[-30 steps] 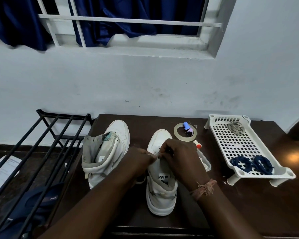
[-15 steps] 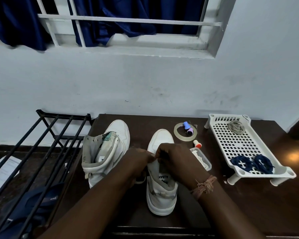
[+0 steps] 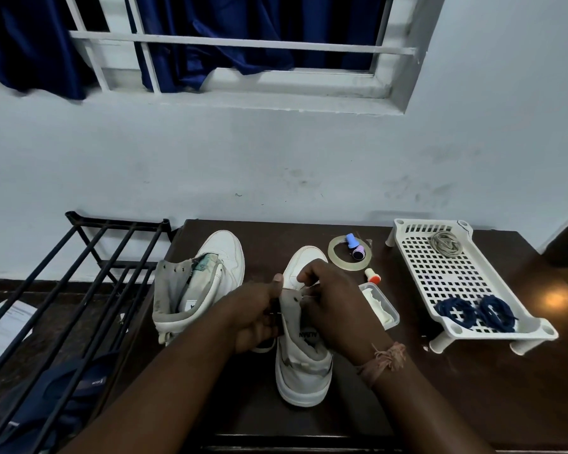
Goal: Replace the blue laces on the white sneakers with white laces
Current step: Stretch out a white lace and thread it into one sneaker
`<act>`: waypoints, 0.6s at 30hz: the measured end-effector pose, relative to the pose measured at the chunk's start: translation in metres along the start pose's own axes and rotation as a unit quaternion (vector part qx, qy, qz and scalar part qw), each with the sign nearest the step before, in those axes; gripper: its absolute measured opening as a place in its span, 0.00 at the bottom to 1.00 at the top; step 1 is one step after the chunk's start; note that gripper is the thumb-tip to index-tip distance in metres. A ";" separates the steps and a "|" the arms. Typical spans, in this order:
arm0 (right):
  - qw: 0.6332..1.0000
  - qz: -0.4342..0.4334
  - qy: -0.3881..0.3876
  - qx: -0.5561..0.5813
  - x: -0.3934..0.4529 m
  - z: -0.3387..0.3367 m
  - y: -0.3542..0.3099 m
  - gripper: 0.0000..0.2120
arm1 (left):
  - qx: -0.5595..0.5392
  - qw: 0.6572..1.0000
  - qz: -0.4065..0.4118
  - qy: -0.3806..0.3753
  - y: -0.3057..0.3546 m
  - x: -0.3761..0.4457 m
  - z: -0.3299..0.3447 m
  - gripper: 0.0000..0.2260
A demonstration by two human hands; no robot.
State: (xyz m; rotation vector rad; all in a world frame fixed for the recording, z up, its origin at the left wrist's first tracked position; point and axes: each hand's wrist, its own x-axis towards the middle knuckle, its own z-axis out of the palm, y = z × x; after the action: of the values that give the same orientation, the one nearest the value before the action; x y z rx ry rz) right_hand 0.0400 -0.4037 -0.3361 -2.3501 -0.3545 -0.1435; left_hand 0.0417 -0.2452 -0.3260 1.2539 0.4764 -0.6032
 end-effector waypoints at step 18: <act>0.979 0.196 0.039 -0.045 -0.014 -0.003 0.001 0.14 | 0.107 0.961 0.213 0.142 -0.003 0.017 0.010 0.03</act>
State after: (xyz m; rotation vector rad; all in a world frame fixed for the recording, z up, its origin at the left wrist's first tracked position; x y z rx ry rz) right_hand 0.0272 -0.4094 -0.3373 -2.4449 0.1604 -0.0617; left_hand 0.0529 -0.2578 -0.3363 1.6039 0.3671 -0.1087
